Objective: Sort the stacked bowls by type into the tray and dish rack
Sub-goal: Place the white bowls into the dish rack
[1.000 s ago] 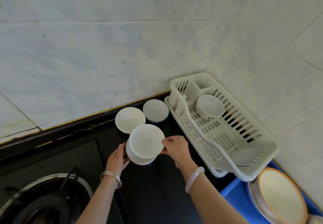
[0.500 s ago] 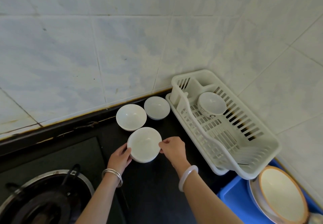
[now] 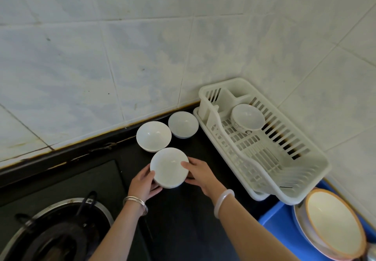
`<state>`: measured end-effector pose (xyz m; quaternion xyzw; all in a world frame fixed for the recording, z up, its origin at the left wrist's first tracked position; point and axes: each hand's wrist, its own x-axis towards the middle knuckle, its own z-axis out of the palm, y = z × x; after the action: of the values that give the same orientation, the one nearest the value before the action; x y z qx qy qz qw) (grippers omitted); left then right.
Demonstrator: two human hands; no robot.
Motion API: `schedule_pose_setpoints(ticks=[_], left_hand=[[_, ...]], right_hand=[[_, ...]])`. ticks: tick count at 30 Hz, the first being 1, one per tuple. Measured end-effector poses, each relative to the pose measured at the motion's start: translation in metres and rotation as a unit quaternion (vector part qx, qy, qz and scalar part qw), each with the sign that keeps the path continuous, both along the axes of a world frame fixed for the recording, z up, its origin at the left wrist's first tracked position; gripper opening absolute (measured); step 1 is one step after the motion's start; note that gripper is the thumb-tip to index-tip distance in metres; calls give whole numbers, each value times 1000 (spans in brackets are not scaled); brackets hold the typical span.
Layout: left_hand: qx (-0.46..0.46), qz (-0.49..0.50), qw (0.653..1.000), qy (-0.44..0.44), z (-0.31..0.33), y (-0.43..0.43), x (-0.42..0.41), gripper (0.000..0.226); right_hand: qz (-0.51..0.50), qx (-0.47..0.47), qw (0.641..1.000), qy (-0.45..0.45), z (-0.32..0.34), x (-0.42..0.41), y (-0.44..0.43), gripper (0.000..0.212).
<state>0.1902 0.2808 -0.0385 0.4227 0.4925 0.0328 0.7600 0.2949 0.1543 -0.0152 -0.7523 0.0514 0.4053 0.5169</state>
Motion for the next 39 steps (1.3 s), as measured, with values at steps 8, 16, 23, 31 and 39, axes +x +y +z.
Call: schedule_pose_setpoints(ticks=[8,16,23,31,39], left_hand=[[76,-46,995,-43,53,-18,23,30],[63,-174,976,-119,130,-74,108,33],[38,-297,948,-111,128,-155,194,36],[14,-359,933,-11,76,-213,243,38],[61,-397,916,8,56,-225,256,37]], right_hand=[[-85,45,992,-82,35,13,-30,6],[-140,-7,971,-196,122,78,-110,25],[-216,-63,964,-141,125,135,-195,34],[-209,-126,968,-63,73,177,-239,43],[-192,-184,963,-42,52,191,-242,58]])
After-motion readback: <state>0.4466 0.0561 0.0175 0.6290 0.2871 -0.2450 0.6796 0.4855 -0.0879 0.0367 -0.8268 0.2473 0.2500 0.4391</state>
